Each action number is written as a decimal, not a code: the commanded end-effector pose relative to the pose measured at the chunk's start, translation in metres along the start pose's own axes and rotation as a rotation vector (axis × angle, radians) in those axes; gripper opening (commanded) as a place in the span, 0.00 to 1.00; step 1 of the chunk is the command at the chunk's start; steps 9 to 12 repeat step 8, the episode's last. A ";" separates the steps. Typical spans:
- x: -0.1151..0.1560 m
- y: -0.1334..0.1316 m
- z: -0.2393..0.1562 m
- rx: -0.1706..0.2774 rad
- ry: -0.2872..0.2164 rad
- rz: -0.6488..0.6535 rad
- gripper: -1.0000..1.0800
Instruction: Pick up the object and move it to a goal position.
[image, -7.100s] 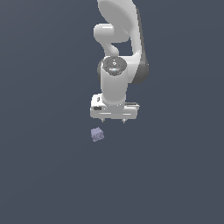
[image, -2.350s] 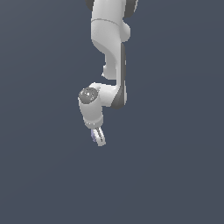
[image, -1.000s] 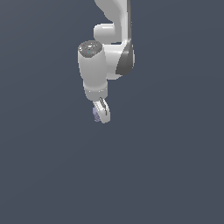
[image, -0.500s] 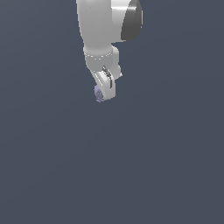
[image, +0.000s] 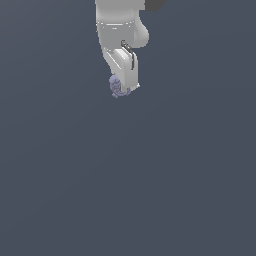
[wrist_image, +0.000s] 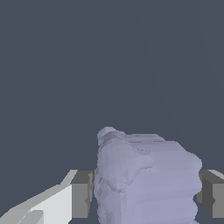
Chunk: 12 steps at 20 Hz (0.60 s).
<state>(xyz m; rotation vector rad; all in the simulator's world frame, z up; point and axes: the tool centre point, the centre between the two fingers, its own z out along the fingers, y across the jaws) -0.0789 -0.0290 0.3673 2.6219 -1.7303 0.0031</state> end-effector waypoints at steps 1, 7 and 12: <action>-0.003 0.001 -0.012 -0.001 -0.001 0.000 0.00; -0.006 0.001 -0.023 -0.001 -0.001 -0.001 0.00; -0.006 0.001 -0.023 -0.001 -0.002 -0.001 0.00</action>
